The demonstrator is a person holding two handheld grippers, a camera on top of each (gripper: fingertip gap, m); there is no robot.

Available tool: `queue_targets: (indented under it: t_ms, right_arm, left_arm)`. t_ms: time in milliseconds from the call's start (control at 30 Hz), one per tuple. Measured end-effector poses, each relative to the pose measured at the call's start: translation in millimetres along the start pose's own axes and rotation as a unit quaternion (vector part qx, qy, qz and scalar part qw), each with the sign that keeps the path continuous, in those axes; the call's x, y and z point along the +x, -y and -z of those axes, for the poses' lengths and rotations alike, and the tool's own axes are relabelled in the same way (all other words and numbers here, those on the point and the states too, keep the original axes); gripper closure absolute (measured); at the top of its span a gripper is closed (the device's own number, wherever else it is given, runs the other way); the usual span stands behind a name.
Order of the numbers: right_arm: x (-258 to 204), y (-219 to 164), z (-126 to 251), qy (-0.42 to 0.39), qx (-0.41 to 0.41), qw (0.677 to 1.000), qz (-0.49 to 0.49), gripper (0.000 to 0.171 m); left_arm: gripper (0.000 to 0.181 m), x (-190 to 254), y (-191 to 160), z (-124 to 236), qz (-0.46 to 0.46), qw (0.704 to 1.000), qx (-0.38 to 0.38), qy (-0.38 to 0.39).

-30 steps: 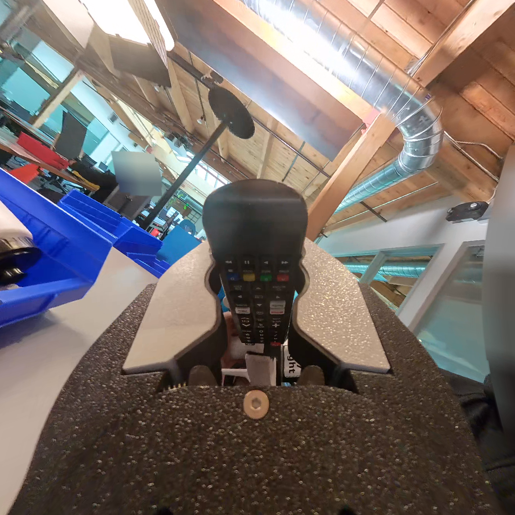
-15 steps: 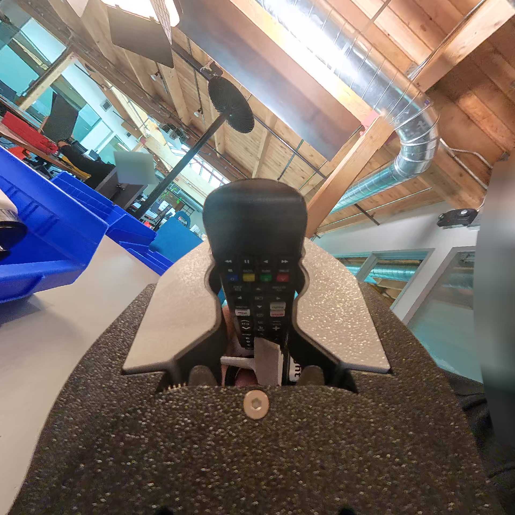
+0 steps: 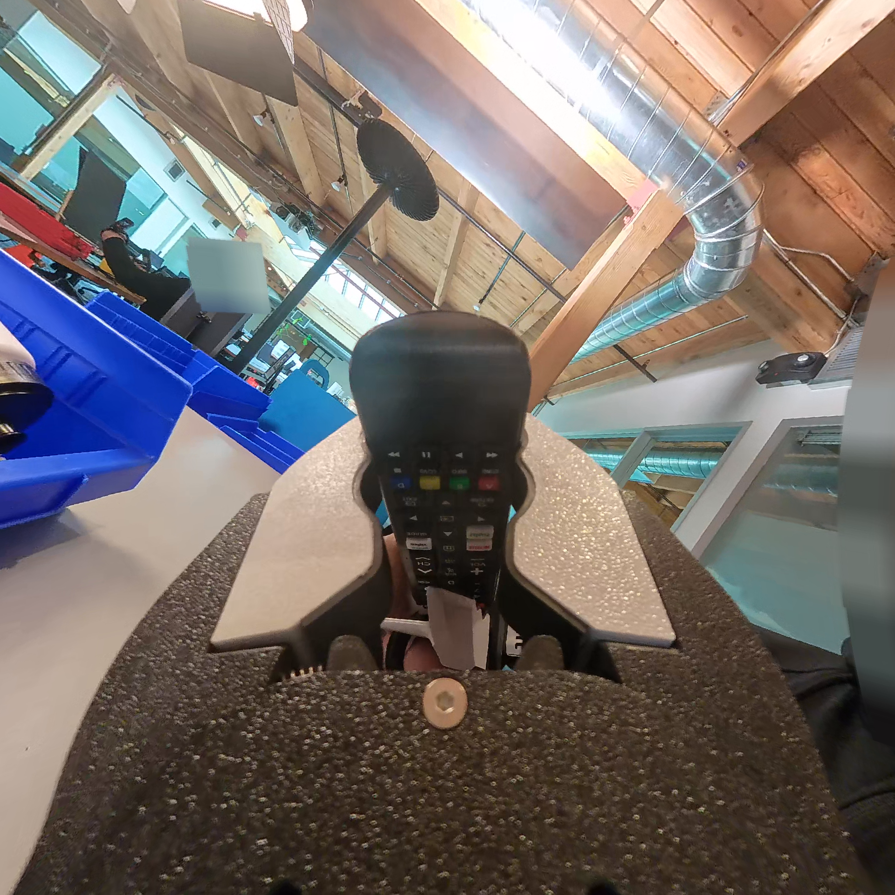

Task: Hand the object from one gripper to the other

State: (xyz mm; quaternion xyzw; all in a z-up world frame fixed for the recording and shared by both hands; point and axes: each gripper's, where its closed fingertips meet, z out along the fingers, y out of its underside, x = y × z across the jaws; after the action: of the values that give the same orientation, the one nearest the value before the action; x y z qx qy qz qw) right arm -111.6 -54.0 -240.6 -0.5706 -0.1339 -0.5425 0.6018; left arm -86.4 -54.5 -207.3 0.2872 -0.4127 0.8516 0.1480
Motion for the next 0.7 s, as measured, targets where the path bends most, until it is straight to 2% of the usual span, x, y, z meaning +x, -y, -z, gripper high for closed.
queue_targets:
  t_ms: [133,367,433,533,633,700]
  right_arm:
    - [0,0,0,0.015,0.003,0.999,-0.030,0.135]
    - [9,3,7,0.083,0.048,0.972,-0.215,0.135]
    - [13,6,10,0.109,0.070,0.949,-0.286,0.135]
    - [12,11,14,0.178,0.096,0.897,-0.393,0.135]
    - [8,16,19,0.237,0.110,0.849,-0.459,0.135]
    - [2,16,20,0.269,0.103,0.830,-0.478,0.135]
  left_arm:
    - [0.127,0,0,0,-0.029,1.000,-0.003,-0.006]
    - [0.110,7,15,13,-0.171,0.985,0.003,-0.011]
    - [0.107,6,18,18,-0.202,0.979,-0.003,-0.008]
    - [0.105,6,16,24,-0.247,0.969,-0.024,-0.015]
    - [0.105,9,1,30,-0.312,0.945,-0.090,-0.025]
    - [0.106,13,-13,37,-0.360,0.920,-0.150,-0.036]
